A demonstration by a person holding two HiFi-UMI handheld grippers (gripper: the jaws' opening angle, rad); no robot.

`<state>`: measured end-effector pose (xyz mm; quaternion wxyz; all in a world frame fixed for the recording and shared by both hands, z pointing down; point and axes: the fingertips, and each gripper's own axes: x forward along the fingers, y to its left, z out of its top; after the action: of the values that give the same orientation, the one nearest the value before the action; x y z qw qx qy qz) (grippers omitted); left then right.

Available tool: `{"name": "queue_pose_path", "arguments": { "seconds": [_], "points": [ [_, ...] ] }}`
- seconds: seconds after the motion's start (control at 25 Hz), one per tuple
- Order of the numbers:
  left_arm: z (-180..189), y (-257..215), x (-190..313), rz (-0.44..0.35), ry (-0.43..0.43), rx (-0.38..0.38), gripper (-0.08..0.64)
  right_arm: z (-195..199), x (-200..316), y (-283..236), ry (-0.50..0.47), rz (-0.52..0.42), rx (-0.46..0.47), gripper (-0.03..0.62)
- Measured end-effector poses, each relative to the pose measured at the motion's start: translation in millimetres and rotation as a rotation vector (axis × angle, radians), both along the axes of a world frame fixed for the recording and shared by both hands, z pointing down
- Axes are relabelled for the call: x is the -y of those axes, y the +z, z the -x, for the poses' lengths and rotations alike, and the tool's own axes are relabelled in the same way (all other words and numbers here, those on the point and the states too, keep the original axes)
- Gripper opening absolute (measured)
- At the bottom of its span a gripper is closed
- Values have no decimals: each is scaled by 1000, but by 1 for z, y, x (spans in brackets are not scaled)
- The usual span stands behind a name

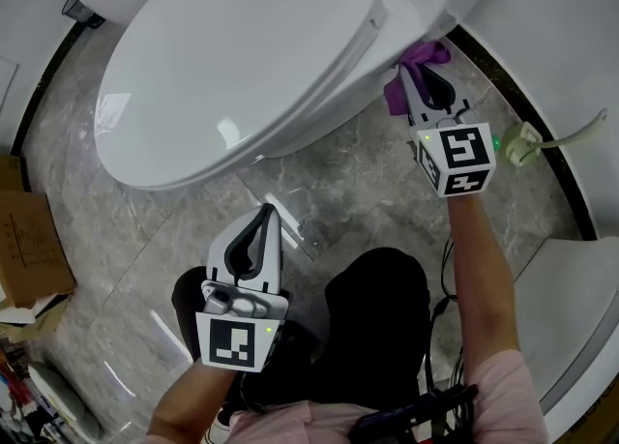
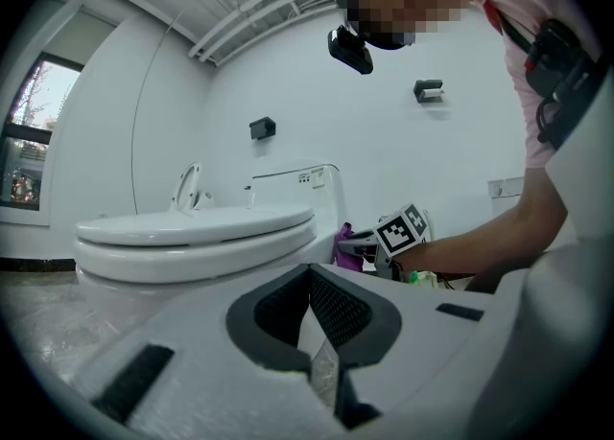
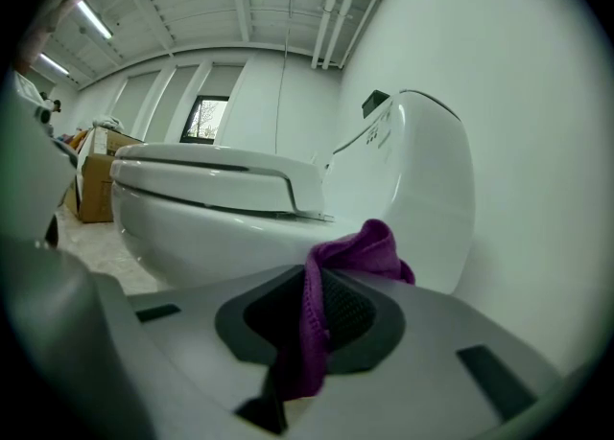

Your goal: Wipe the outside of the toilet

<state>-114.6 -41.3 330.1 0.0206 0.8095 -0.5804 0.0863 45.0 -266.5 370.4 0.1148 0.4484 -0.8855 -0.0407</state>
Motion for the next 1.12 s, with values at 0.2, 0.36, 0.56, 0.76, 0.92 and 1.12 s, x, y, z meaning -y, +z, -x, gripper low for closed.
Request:
{"name": "queue_pose_path", "arguments": {
  "seconds": [0.2,0.36,0.56,0.76,0.92,1.12],
  "points": [
    [3,1,-7,-7,4,3,8,12,-11,-1,-15,-4,-7,54],
    [6,2,-14,-9,1,1,8,21,-21,-2,-30,-4,-6,54],
    [10,4,-25,-15,-3,0,8,33,-34,-3,-48,-6,-9,54],
    [17,3,-33,-16,-10,0,8,45,-46,-4,-68,-3,-16,54],
    [20,2,-36,-23,-15,0,8,53,-54,-3,-84,-4,-16,54],
    [26,0,-43,-30,-24,-4,8,67,-68,-4,-112,0,-17,54]
  ]
}}
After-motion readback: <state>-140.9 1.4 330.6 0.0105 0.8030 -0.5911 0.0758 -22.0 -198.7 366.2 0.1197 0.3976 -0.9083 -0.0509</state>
